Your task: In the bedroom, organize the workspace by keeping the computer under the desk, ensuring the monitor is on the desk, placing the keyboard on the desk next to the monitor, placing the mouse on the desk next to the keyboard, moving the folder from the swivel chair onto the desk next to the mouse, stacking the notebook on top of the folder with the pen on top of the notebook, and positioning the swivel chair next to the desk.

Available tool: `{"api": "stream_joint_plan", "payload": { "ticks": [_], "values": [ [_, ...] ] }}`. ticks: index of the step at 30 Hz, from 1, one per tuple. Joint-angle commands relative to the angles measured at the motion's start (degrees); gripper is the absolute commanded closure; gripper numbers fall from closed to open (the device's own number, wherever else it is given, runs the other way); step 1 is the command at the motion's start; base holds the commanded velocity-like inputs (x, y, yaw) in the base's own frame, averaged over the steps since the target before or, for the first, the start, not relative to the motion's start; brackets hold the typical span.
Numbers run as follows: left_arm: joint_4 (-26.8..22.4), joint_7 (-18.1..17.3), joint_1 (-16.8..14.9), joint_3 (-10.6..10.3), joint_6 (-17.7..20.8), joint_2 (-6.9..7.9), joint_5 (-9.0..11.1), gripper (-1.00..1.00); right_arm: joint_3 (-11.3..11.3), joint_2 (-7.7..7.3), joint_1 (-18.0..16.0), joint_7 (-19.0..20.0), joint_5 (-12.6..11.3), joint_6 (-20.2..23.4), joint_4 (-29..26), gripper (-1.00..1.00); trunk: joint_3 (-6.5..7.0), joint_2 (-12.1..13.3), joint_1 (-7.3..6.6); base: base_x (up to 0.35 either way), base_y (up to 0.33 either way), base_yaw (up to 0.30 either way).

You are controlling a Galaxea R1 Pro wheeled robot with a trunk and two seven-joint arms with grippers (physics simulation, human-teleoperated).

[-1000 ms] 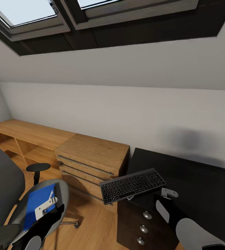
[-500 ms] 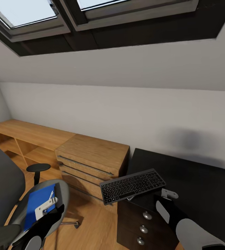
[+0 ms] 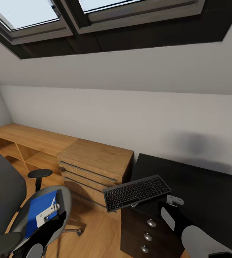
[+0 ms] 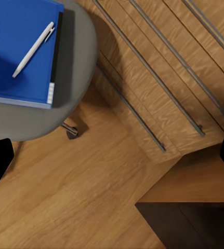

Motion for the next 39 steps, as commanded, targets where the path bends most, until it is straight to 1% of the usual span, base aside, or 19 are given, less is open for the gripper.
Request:
{"api": "stream_joint_plan", "payload": {
  "ticks": [1, 19, 20, 27, 39],
  "values": [
    [-0.1, 0.49, -0.02, -0.1, 0.03, 0.05, 0.47, -1.0, 0.48, -0.06, -0.01, -0.36, -0.26, 0.45, -0.14, 1.0, -0.06, -0.05, 0.01, 0.0, 0.0, 0.0],
    [-0.01, 0.45, -0.02, -0.09, 0.03, 0.05, 0.54, -1.0, 0.48, -0.06, -0.01, -0.36, -0.21, 0.45, -0.27, 1.0, -0.06, -0.05, 0.01, 0.0, 0.0, 0.0],
    [-0.01, 0.45, -0.02, -0.09, 0.03, 0.05, 0.54, -1.0, 0.48, -0.06, -0.01, -0.36, -0.21, 0.45, -0.27, -1.0, -0.06, -0.05, 0.01, 0.0, 0.0, 0.0],
    [-0.01, 0.45, -0.02, -0.56, 0.03, 0.05, 0.5, -1.0, 0.48, -0.07, -0.01, -0.36, -0.21, 0.45, -0.27, -1.0, -0.06, -0.05, 0.01, 0.0, 0.0, 0.0],
    [-0.01, 0.45, -0.02, -0.54, 0.05, 0.05, 0.54, -1.0, 0.44, -0.04, -0.01, -0.42, -0.31, -0.1, -0.64, -1.0, -0.06, -0.05, 0.01, 0.0, 0.0, 0.0]
  ]
}}
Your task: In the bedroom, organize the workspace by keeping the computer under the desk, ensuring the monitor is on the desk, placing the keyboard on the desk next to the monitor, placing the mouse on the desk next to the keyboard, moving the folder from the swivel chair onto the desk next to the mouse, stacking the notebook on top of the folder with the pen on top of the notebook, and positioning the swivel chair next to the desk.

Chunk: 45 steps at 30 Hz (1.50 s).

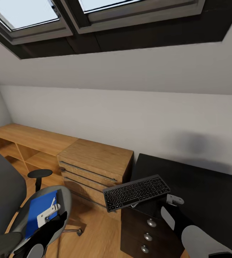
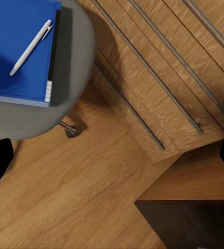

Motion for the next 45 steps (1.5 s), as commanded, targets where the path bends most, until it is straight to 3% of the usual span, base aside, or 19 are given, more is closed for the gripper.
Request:
{"api": "stream_joint_plan", "payload": {
  "ticks": [1, 4, 13, 35, 41, 45],
  "values": [
    [-0.1, 0.5, -0.02, -0.12, 0.05, 0.05, 0.48, -1.0, 0.47, -0.06, -0.01, -0.44, -0.31, 0.11, -0.29, -1.0, -0.06, -0.05, 0.01, 0.0, 0.0, 0.0],
    [-0.04, 0.53, -0.02, -0.17, 0.09, 0.1, 0.45, -1.0, 0.44, -0.08, -0.01, -0.75, -0.35, -2.1, -1.63, -1.0, -0.06, -0.05, 0.01, 0.0, 0.0, 0.0],
    [0.08, 0.5, -0.02, -0.18, 0.1, 0.14, 0.4, -1.0, 0.56, -0.07, 0.06, -1.01, -0.36, -2.53, -5.47, -1.0, -0.06, -0.05, 0.01, 0.0, 0.0, 0.0],
    [0.36, 0.5, -0.02, -0.18, 0.02, 0.14, 0.44, -1.0, 0.58, -0.04, 0.11, -1.04, -0.45, -2.36, -7.11, -1.0, -0.06, -0.05, 0.01, 0.0, 0.0, 0.0],
    [0.41, 0.5, -0.02, -0.18, 0.02, 0.14, 0.44, -1.0, 0.57, -0.01, 0.3, -1.26, -0.4, -0.75, -12.0, -1.0, -0.06, -0.05, 0.01, 0.0, 0.0, 0.0],
    [0.42, 0.5, -0.02, -0.17, 0.02, 0.14, 0.41, -1.0, 0.54, 0.0, 1.65, -2.78, -0.41, 2.81, -18.97, -1.0, -0.06, -0.05, 0.01, 0.0, 0.0, 0.0]
  ]
}}
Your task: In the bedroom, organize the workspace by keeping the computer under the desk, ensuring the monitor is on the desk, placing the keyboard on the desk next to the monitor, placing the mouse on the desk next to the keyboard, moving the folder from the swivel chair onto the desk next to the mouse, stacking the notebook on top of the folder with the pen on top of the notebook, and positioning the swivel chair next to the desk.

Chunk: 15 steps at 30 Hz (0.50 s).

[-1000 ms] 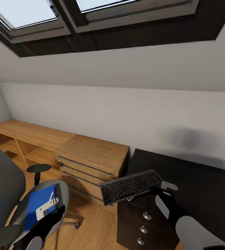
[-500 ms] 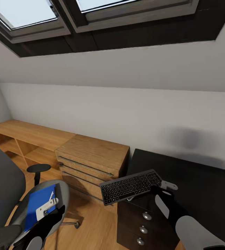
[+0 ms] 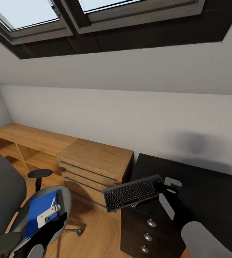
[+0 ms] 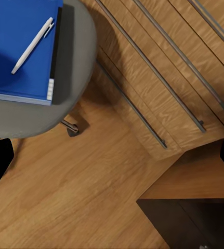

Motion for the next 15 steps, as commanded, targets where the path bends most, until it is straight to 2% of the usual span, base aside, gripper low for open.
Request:
{"api": "stream_joint_plan", "payload": {
  "ticks": [1, 3, 7, 9, 15],
  "values": [
    [-0.1, 0.5, -0.02, -0.1, 0.04, 0.05, 0.47, -1.0, 0.4, -0.09, 0.6, -1.02, -0.39, 1.03, -1.58, -1.0, -0.06, -0.05, 0.01, 0.0, 0.0, 0.0],
    [-0.1, 0.51, -0.02, -0.11, 0.04, 0.05, 0.46, -1.0, 0.45, -0.01, 4.22, -3.45, -0.46, 3.84, -8.61, -1.0, -0.06, -0.05, 0.01, 0.0, 0.0, 0.0],
    [-0.1, 0.53, -0.02, -0.11, -0.01, 0.05, 0.43, -1.0, 0.53, 0.16, 6.25, -4.97, -0.53, 6.09, -13.36, -1.0, -0.06, -0.05, 0.01, 0.0, 0.0, 0.0],
    [-0.1, 0.52, -0.02, -0.11, -0.04, 0.0, 0.42, -1.0, 0.67, 0.37, 8.33, -7.15, -0.69, 8.88, -17.94, -1.0, -0.06, -0.05, 0.01, 0.0, 0.0, 0.0],
    [-0.1, 0.5, -0.02, -0.12, -0.05, -0.03, 0.45, -1.0, 0.83, 0.56, 10.32, -8.86, -0.76, 9.83, -22.0, -1.0, -0.06, -0.05, 0.01, 0.0, 0.0, 0.0]
  ]
}}
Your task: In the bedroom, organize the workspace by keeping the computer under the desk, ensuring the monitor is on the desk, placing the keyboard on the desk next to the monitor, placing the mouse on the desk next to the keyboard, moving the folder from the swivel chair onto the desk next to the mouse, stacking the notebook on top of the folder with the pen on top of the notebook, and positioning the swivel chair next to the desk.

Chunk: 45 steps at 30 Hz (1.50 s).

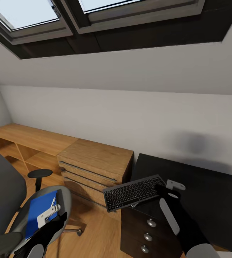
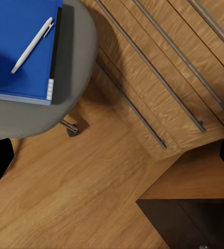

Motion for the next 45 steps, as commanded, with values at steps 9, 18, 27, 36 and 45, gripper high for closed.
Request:
{"api": "stream_joint_plan", "payload": {
  "ticks": [9, 18, 27, 36, 45],
  "values": [
    [0.02, 0.5, -0.02, -0.1, 0.03, 0.04, 0.48, -1.0, 2.12, -0.02, 3.03, -1.04, -0.41, 0.48, -4.56, -1.0, -0.06, -0.05, 0.01, 0.0, 0.0, 0.0],
    [1.25, 0.41, -0.02, -0.52, 0.05, 0.04, 0.48, -1.0, 3.25, 0.06, 3.34, -1.13, -0.42, 0.49, -4.92, -1.0, -0.06, -0.05, 0.01, 0.0, 0.0, 0.0],
    [7.09, 0.32, -0.02, -1.5, 0.03, 0.04, 0.14, -1.0, 3.22, 2.11, 3.36, -1.23, -0.17, 0.47, -5.0, -1.0, -0.06, -0.05, 0.01, 0.0, 0.0, 0.0],
    [7.11, -0.02, -0.02, -1.63, 0.33, 0.05, 0.3, -1.0, 3.22, 2.34, 3.36, -2.78, -0.19, 0.39, -5.71, -1.0, -0.06, -0.05, 0.01, 0.0, 0.0, 0.0],
    [6.98, -0.32, -0.02, -1.66, 0.34, 0.04, 0.31, -1.0, 3.24, 2.37, 3.36, -3.91, -0.23, 0.32, -5.93, -1.0, -0.06, -0.05, 0.01, 0.0, 0.0, 0.018]
  ]
}}
